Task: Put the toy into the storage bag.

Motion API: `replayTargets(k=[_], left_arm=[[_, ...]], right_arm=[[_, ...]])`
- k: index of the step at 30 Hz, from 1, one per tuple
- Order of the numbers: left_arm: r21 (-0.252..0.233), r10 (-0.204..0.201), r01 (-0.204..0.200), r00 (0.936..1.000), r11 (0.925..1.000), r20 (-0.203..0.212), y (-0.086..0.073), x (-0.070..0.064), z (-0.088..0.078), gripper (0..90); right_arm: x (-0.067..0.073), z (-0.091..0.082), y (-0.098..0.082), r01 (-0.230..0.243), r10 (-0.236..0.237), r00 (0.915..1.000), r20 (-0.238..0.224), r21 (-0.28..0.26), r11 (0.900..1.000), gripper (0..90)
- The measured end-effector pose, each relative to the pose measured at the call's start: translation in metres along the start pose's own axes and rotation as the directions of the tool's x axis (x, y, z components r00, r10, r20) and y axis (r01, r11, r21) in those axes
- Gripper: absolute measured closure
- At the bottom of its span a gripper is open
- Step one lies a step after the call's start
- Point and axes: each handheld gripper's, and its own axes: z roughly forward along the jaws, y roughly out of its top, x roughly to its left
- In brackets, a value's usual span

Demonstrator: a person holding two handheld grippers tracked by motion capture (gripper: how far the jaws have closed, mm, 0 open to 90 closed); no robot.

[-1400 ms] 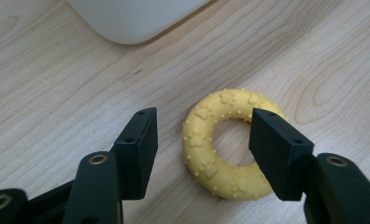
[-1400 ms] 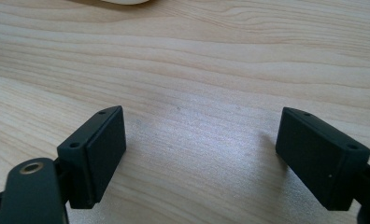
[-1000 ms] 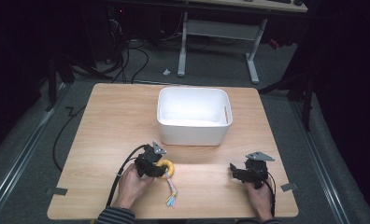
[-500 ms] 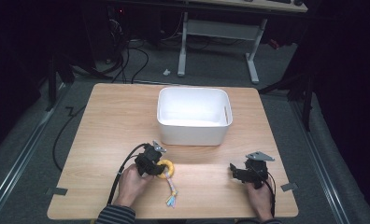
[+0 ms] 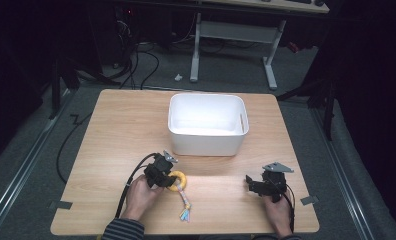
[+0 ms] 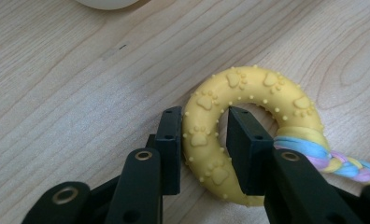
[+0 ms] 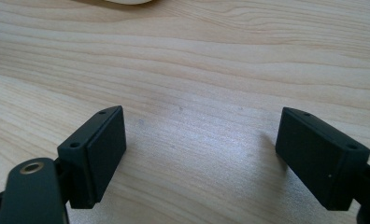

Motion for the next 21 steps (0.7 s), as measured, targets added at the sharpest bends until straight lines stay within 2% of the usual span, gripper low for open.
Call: replayTargets(k=[11,21], left_arm=[[-0.009,-0.004,0.004,1.0000,1.0000,0.003,0.000,0.000,-0.001,67.2],[-0.027,-0.012,0.013,0.9998,0.9996,0.014,-0.002,0.000,-0.013,67.3]], right_arm=[[0.000,0.000,0.000,-0.003,0.003,1.0000,-0.001,0.001,1.000,16.2],[0.001,0.001,0.001,-0.005,0.005,1.0000,-0.002,0.002,1.000,16.2]])
